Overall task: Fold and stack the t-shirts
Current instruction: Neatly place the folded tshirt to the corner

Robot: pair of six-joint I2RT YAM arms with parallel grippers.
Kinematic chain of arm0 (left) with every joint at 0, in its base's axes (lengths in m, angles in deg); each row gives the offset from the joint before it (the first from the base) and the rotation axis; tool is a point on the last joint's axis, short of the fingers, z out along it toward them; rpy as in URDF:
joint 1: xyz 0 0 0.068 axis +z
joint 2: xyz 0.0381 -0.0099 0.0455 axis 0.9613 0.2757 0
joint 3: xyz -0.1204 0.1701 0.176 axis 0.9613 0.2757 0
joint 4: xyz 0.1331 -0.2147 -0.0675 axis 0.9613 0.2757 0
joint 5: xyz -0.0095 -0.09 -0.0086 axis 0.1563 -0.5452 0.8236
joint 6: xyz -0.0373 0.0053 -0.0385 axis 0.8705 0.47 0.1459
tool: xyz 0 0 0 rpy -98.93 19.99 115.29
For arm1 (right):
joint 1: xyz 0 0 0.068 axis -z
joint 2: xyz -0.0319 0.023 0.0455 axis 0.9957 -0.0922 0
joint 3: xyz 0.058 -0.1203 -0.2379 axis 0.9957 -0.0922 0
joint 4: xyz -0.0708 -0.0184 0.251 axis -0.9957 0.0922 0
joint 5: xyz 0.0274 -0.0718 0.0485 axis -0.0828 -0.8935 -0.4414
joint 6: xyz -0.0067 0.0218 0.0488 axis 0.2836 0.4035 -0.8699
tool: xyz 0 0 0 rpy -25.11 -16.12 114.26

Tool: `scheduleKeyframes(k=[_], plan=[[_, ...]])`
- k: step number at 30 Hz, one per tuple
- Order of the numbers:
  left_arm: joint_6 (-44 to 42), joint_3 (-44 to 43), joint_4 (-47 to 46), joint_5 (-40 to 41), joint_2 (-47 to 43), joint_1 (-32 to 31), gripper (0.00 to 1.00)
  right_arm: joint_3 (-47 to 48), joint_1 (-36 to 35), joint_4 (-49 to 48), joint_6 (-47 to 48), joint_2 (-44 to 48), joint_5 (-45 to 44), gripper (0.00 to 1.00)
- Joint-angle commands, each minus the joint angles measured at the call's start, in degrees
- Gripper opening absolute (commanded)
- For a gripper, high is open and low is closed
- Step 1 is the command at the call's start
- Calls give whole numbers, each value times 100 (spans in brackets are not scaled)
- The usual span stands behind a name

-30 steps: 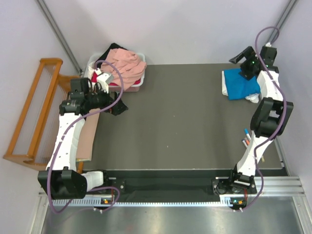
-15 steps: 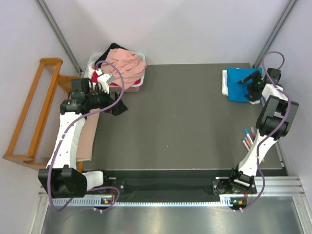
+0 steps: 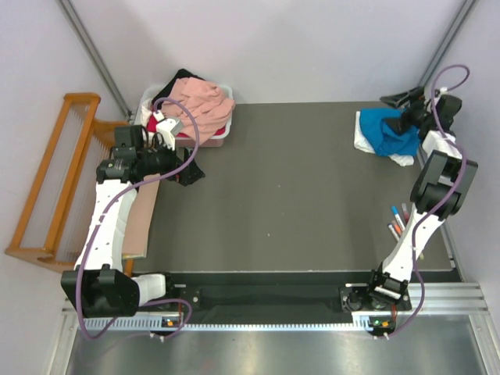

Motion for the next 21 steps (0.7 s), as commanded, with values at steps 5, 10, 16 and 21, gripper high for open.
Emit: scheduleKeyframes(k=[5,10,16,21], plan=[[-124,-6,-48,-42,-32,9,99,479,0,-4730,-3424,-710,1271,100],[-177,-58,-40,2,12,9,99,234,0,-5965,-4492,-1238,1315,100],[-168,-146,-13,2,65,17,99,92,18,-3920,-2455,-1045,1254,100],[-168,-190,31,54,47,9,99,145,35,-2494,-1399,-1089,1017,100]])
